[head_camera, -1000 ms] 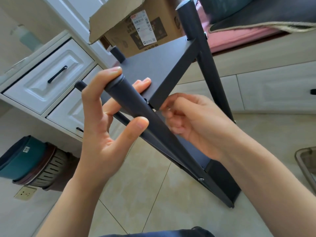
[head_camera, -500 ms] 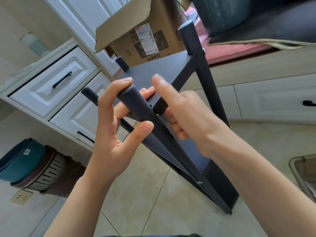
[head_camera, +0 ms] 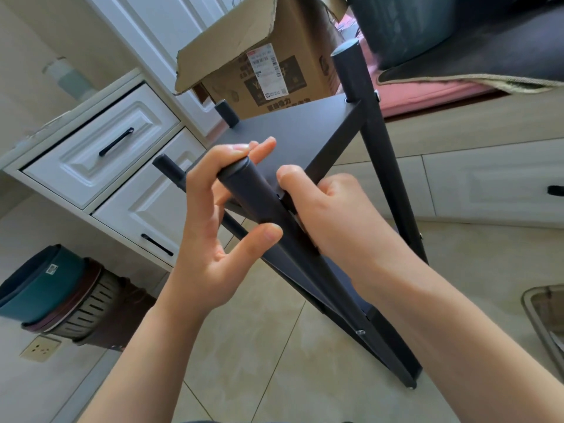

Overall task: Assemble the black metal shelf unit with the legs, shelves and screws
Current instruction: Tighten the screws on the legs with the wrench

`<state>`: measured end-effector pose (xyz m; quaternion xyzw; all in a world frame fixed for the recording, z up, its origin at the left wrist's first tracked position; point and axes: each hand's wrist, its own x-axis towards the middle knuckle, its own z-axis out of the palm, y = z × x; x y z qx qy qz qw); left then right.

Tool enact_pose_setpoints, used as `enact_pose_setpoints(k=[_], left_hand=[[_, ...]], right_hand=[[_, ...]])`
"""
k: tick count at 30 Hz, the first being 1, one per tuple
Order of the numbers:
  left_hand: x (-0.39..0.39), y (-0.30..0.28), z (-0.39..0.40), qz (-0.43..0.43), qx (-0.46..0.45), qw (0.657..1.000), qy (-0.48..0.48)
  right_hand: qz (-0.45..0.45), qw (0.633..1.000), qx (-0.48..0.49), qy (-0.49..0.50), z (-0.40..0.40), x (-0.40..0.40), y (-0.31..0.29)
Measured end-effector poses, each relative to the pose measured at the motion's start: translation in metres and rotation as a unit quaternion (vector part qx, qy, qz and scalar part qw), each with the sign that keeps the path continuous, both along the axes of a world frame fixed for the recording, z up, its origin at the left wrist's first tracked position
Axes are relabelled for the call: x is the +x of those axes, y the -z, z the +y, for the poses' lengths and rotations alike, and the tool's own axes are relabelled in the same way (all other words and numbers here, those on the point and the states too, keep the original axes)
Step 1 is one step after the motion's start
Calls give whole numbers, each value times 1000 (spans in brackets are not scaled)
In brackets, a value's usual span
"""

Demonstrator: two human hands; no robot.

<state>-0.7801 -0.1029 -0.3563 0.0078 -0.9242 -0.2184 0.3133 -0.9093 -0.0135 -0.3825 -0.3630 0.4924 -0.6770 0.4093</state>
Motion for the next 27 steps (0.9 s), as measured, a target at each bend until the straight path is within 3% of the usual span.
enact_pose_setpoints(k=[11,18,22,27], left_hand=[[2,-1,4,-14,28,999,-16],[1,-1,7,-14,25,999,-28],[1,0,7,-21,29,999,-38],[1,0,4,-12,42,999,-24]], right_hand=[[-8,998,20,-52,6,-8,1],[-146,980,37,-129,6,-37,22],[-128,982,42,-130,0,-37,34],[-40,993,-34,-104,-6,-34,44]])
